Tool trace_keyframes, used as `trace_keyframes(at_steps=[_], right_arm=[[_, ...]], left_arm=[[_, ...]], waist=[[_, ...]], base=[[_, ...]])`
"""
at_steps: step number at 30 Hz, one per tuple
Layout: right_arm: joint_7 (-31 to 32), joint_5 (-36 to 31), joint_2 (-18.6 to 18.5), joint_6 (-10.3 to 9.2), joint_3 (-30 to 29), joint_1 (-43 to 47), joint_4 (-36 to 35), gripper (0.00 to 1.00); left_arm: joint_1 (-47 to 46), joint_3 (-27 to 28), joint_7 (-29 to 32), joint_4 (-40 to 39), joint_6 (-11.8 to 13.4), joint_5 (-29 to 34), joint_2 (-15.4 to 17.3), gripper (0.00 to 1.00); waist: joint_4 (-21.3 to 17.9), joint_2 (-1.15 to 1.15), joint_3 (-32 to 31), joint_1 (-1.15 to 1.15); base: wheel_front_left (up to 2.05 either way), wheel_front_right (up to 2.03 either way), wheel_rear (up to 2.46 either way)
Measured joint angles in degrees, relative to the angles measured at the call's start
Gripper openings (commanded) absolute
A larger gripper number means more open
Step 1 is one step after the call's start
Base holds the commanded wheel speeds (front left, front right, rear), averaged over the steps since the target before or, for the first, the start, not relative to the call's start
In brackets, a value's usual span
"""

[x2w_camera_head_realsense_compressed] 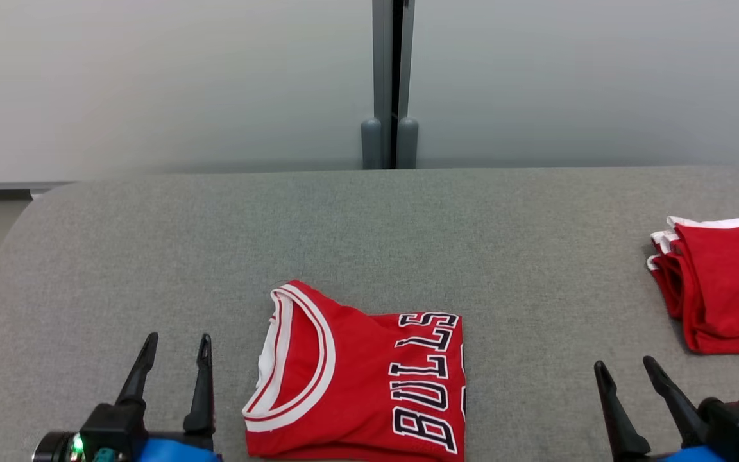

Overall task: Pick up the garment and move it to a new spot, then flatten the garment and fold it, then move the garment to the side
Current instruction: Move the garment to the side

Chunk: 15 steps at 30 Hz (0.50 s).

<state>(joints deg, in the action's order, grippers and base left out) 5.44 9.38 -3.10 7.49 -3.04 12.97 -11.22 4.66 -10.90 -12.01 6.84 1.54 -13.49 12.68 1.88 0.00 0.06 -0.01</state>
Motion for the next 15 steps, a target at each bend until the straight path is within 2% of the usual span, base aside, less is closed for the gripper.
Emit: trace_keyframes(at_steps=[5, 15], right_arm=[[-1.2, 0.9, 0.0, -0.01, 4.4, -3.6, 7.0, 1.00], [-4.2, 8.7, 0.2, 0.00, 12.6, -16.6, 28.6, 1.00]], left_arm=[[-4.5, -0.4, -1.2, 0.0, -0.2, 0.2, -0.7, 1.00], [-10.6, -0.5, -2.8, 2.8, -1.5, -0.1, -3.0, 1.00]], waist=[[1.7, 0.01, 4.0, 0.02], [7.3, 0.02, 11.0, 0.02]], base=[[0.00, 0.00, 0.00], [0.00, 0.00, 0.00]])
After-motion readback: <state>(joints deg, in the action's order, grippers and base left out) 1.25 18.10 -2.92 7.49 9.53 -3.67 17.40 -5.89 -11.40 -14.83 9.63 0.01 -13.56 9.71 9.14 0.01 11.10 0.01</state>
